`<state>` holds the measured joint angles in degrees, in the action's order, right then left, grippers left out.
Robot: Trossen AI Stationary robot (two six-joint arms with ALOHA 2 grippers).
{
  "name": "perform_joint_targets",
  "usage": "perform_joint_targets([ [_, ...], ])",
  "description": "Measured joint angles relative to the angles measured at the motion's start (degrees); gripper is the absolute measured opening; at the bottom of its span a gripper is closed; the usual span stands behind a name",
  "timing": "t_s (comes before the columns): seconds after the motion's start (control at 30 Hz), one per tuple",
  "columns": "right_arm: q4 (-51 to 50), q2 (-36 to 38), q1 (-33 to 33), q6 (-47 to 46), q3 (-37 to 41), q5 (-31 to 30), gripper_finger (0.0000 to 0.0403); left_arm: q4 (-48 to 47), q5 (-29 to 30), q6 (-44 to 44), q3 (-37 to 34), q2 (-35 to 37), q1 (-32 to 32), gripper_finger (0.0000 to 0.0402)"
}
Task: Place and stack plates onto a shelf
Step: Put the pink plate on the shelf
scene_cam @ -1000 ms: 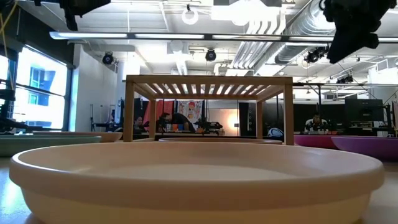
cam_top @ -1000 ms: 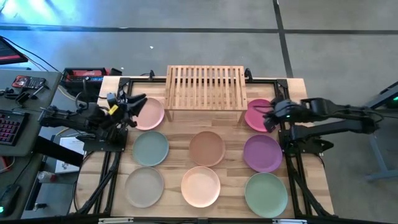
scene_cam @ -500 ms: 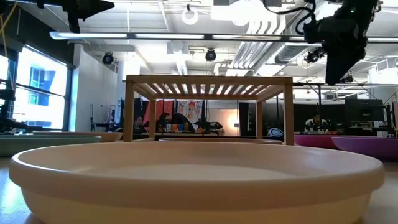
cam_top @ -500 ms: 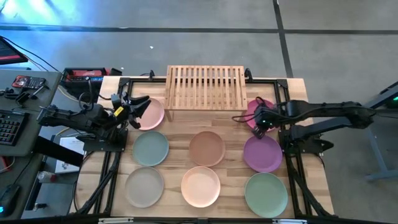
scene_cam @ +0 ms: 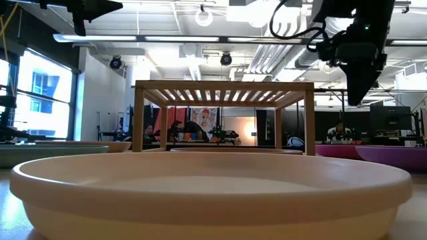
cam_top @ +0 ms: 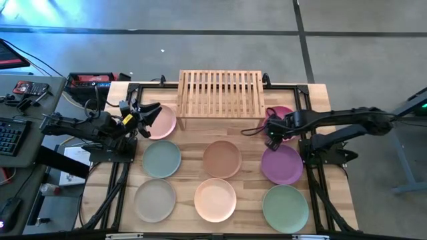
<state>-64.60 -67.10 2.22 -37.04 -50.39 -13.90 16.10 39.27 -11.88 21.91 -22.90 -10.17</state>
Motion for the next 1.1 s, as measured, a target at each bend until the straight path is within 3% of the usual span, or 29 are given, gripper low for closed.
perform_joint_targets([
  [0.43,5.5,-2.0,0.0,-6.7,5.3,0.2,0.0158,0.0,0.1,0.0,0.0,0.0,0.0,0.0113],
  [1.1,18.2,-2.0,0.0,-5.4,17.4,-1.3,0.0158,0.0,1.3,0.0,0.0,0.0,0.0,0.0113],
])
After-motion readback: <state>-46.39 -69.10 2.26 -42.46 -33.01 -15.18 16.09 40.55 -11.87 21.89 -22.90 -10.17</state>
